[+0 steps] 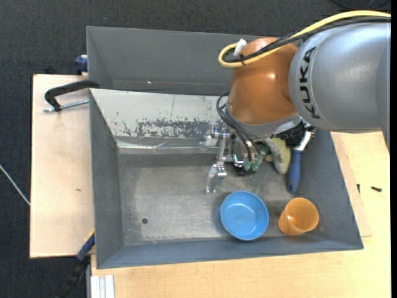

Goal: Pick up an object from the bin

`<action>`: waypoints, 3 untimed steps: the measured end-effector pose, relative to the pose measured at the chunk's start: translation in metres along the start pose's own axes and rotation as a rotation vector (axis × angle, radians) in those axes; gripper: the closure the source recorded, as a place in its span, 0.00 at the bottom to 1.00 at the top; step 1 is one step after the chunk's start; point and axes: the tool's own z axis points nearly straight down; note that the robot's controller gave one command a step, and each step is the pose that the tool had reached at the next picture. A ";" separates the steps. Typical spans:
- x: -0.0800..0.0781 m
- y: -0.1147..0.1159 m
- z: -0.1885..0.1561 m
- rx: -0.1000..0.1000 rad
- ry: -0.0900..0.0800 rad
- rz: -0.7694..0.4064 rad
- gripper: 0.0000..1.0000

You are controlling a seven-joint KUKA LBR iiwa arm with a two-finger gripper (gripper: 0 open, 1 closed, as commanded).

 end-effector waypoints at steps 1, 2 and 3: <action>0.049 -0.050 0.095 -0.001 -0.015 -0.027 0.00; 0.044 -0.129 0.085 0.005 -0.013 -0.089 0.00; 0.015 -0.166 0.083 -0.021 0.020 -0.360 0.00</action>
Offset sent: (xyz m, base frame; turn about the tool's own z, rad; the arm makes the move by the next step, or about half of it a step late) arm -0.0513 -0.0498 -0.0957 -0.0297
